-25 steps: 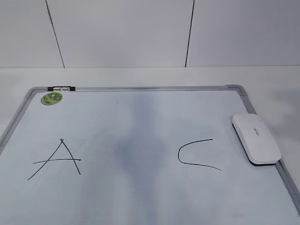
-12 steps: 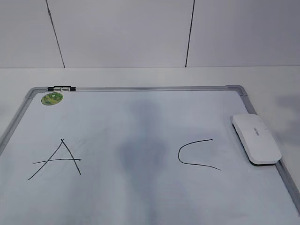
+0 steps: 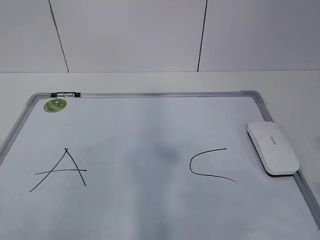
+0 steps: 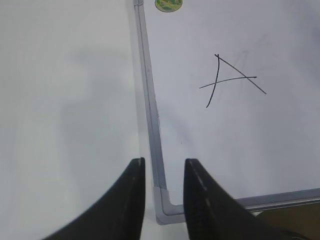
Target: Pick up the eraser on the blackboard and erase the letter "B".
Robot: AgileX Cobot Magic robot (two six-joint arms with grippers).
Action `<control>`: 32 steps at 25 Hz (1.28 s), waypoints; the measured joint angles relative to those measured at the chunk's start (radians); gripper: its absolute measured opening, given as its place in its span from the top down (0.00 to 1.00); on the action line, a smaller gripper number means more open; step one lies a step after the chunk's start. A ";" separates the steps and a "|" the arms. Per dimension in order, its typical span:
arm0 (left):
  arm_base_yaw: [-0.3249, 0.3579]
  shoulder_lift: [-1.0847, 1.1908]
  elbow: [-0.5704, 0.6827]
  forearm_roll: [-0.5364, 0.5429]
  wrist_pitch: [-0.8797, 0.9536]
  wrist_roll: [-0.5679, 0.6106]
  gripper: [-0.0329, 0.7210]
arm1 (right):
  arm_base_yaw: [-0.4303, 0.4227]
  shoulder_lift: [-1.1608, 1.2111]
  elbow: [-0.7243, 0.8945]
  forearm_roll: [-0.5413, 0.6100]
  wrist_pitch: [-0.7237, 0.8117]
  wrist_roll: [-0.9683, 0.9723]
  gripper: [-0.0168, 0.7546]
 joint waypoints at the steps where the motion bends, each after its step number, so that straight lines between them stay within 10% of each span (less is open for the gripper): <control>1: 0.000 -0.019 0.013 0.000 0.000 0.001 0.68 | 0.000 -0.027 0.025 0.000 -0.005 0.000 0.70; 32: 0.000 -0.307 0.242 -0.039 -0.146 0.007 0.68 | 0.000 -0.298 0.310 -0.010 -0.075 -0.050 0.70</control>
